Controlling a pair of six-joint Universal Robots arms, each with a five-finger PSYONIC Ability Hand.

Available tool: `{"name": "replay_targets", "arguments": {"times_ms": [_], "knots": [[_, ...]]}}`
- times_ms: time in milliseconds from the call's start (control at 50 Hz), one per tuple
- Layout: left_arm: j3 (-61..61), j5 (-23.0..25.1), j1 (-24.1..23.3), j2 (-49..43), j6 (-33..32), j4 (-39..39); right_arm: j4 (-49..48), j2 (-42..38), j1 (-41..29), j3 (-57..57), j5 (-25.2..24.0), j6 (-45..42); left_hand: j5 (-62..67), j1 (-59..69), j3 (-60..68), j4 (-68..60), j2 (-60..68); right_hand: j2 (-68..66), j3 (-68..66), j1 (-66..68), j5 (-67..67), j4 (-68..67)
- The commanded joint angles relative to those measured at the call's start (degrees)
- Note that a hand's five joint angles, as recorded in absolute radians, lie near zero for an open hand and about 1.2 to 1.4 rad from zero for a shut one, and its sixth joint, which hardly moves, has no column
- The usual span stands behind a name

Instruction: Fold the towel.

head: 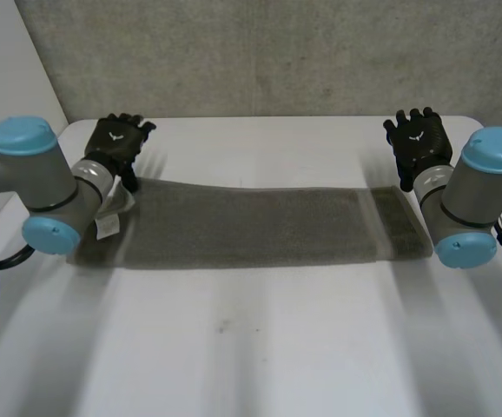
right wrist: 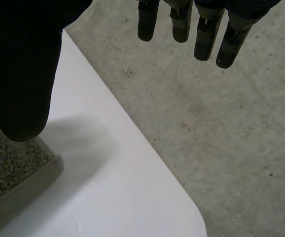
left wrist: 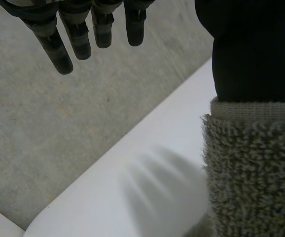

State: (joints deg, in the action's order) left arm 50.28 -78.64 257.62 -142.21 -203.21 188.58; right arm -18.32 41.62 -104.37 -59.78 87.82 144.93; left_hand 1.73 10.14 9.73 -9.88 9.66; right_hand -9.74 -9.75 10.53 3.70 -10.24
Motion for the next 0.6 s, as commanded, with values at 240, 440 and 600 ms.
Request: {"name": "replay_targets", "arguments": {"times_ms": [240,440,600], "knots": [[7.03,2.61,1.13,4.41,1.95,3.46,0.92,11.02,-0.4,-12.47,0.07,0.53,1.15,2.75,3.15,-3.0,3.22,-0.26,-0.25,-0.53,-3.7,0.24],[3.42,9.47,3.33,-0.97,-15.99,4.16,1.18,11.29,-0.4,-14.05,0.15,0.44,0.83,2.43,2.84,-2.69,2.91,-0.26,-0.25,-0.53,-3.7,0.24],[2.19,12.46,4.56,-1.76,-23.82,9.96,2.06,11.29,-0.4,-14.22,0.15,0.53,-0.34,1.26,1.66,-1.51,1.73,-0.26,-0.25,-0.53,-3.7,0.24]]}}
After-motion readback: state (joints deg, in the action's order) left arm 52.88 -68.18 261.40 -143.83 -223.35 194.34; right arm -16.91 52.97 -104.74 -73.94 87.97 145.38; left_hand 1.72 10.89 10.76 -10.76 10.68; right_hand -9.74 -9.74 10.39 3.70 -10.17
